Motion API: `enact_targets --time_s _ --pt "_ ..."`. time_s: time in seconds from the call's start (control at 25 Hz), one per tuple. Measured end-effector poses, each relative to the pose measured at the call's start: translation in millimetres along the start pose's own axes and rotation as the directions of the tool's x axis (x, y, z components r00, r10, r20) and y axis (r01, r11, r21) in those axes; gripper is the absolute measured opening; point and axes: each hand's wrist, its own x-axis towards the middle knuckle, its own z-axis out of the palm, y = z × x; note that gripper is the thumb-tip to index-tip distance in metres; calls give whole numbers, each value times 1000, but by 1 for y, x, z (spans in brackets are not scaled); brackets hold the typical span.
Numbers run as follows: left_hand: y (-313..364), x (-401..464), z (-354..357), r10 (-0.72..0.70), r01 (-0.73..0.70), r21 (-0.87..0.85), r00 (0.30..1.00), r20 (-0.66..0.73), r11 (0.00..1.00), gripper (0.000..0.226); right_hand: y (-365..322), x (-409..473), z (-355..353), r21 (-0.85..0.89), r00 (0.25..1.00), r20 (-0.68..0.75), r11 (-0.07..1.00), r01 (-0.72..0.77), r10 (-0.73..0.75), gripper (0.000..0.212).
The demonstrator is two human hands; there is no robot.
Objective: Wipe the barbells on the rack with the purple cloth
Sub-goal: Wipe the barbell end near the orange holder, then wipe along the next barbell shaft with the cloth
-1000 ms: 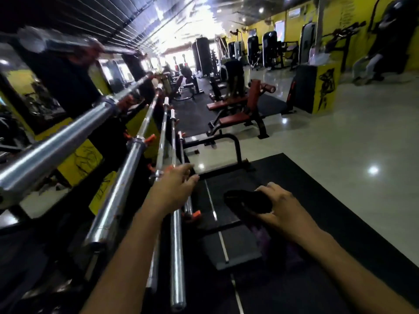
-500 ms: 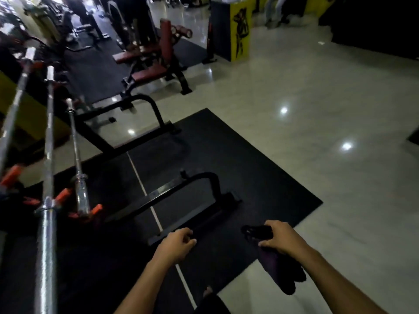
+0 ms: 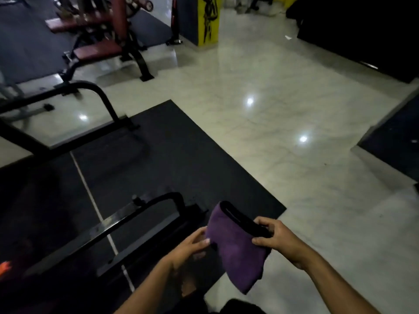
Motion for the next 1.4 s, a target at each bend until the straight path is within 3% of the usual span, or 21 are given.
enact_targets --time_s 0.08,0.16,0.24,0.32,0.44,0.6,0.68,0.84,0.96,1.16,1.4 --pt "43 32 -2 45 -45 -84 999 -5 995 46 -7 24 -18 -40 999 32 999 -16 17 22" --pt "83 64 -9 121 -121 -8 991 -59 993 32 -8 49 -38 -130 999 31 991 -21 26 36" --pt "122 97 -16 203 -190 217 978 -42 958 27 -18 74 -62 -237 999 -34 971 4 -12 62" --pt "159 127 -15 256 -247 512 965 55 822 23 -33 109 -87 -322 995 -55 945 58 -80 74" --pt "211 182 -6 310 -276 714 947 87 644 25 -53 183 -127 -499 989 98 855 142 -107 63" --pt "267 247 -17 305 -216 791 951 39 573 31 -76 257 -175 -670 973 155 706 229 -169 33" --pt "277 271 -34 325 -142 828 944 -52 543 39 -76 282 -198 -731 980 138 653 198 -143 27" --pt "268 313 -89 201 183 793 912 -357 581 52 -74 344 -255 -766 998 -10 642 33 -63 23" --pt "246 322 -127 115 323 707 861 -496 629 52 -81 389 -279 -735 996 -80 678 -27 -47 23" --pt "219 343 -197 51 334 455 758 -650 825 48 -127 498 -279 -749 1000 -16 663 -2 -15 21" --pt "225 349 -299 -135 426 240 681 -720 872 52 -235 649 -215 -820 984 174 558 122 41 24"
